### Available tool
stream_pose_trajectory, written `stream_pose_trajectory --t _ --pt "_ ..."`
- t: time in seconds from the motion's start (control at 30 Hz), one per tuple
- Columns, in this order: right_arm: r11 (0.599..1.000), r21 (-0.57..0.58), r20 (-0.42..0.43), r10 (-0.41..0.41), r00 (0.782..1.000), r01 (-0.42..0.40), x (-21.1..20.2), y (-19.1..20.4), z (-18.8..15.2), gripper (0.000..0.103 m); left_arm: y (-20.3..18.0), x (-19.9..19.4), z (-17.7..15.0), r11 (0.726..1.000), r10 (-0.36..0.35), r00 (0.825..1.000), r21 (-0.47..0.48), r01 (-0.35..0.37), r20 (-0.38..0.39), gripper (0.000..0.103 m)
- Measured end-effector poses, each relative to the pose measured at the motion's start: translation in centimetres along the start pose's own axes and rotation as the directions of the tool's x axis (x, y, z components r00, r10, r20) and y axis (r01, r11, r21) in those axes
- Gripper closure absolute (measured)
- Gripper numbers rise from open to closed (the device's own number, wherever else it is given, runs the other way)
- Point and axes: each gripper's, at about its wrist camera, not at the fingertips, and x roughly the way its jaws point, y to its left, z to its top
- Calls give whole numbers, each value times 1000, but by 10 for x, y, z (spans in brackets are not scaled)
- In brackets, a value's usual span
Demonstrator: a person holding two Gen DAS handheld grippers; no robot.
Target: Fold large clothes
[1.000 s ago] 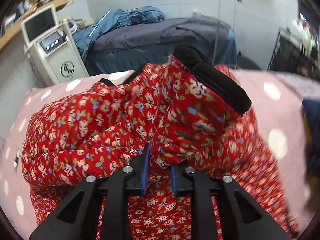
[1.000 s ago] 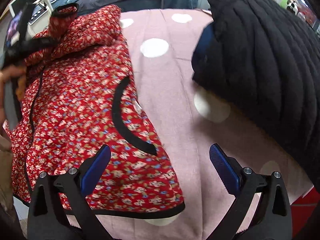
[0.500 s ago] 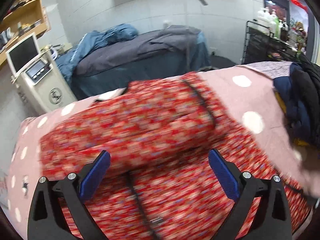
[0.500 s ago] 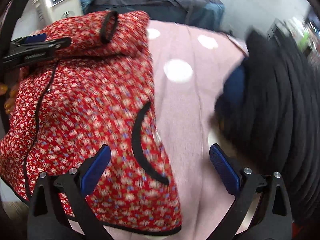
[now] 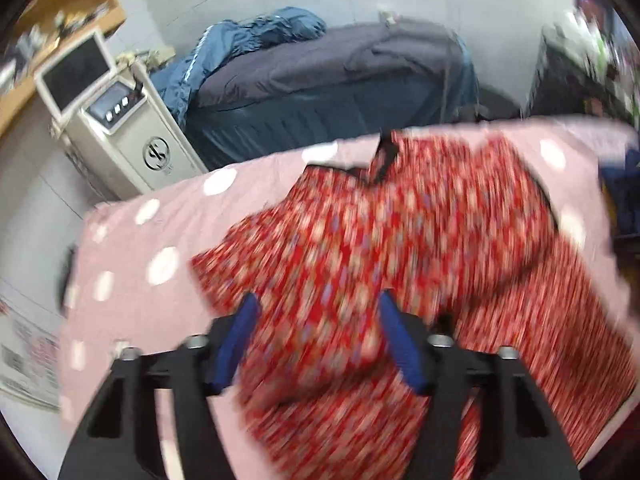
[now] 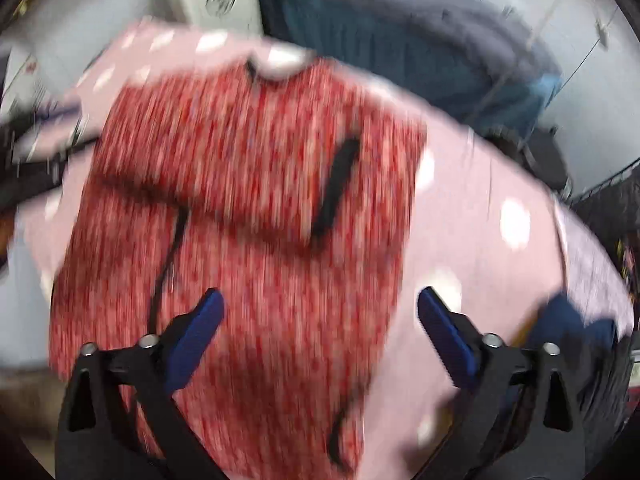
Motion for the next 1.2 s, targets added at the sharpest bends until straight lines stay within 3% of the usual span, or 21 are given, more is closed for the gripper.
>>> stream_pose_trajectory --t 0.03,0.1,0.13,0.23,0.3,0.33,0.43,0.67,0.87,0.9,0.97,1.0,1.1,1.2 --pt "1000 9 28 4 1000 -4 4 3 15 16 0 9 1 999 -21 1000 -40 21 -9 63" --pt "998 38 50 44 998 -46 27 13 47 17 -4 36 11 991 -81 995 -113 74 -55 68" --pt "998 47 39 47 998 -49 40 18 54 17 -5 49 15 990 -78 995 -123 69 -66 68" --pt "997 65 -61 -45 997 49 96 28 59 17 -17 93 9 998 1 991 -68 -10 -131 65" --pt "994 85 -157 -59 986 73 136 27 54 11 -15 120 -7 997 -10 981 -78 -5 -194 64" --pt "991 120 -196 -38 980 63 155 22 48 5 -15 124 -14 996 -16 985 -84 2 -170 63" --pt "972 236 -102 31 994 -6 168 6 40 4 -17 123 -23 995 0 996 -96 -9 -92 63" --pt "971 234 -49 50 998 -37 168 5 31 4 -25 121 -29 991 41 997 -127 -49 -64 62" --pt "968 249 39 20 999 -29 142 4 -6 5 -42 102 -46 992 101 995 -74 -100 10 61" --pt "968 249 52 6 999 -19 133 6 -11 5 -43 95 -48 992 107 994 -73 -106 21 56" --pt "971 238 101 -8 995 -16 107 14 -27 5 -43 73 -54 987 127 992 -100 -124 26 30" --pt "972 232 127 -1 992 -29 93 17 -38 5 -42 65 -57 984 139 990 -117 -135 27 7" --pt "967 235 195 57 979 -103 55 19 -80 5 -38 15 -82 976 93 991 -204 -73 91 7" --pt "965 223 236 82 968 -136 21 16 -135 5 -42 -33 -119 981 44 990 -193 -17 136 7"
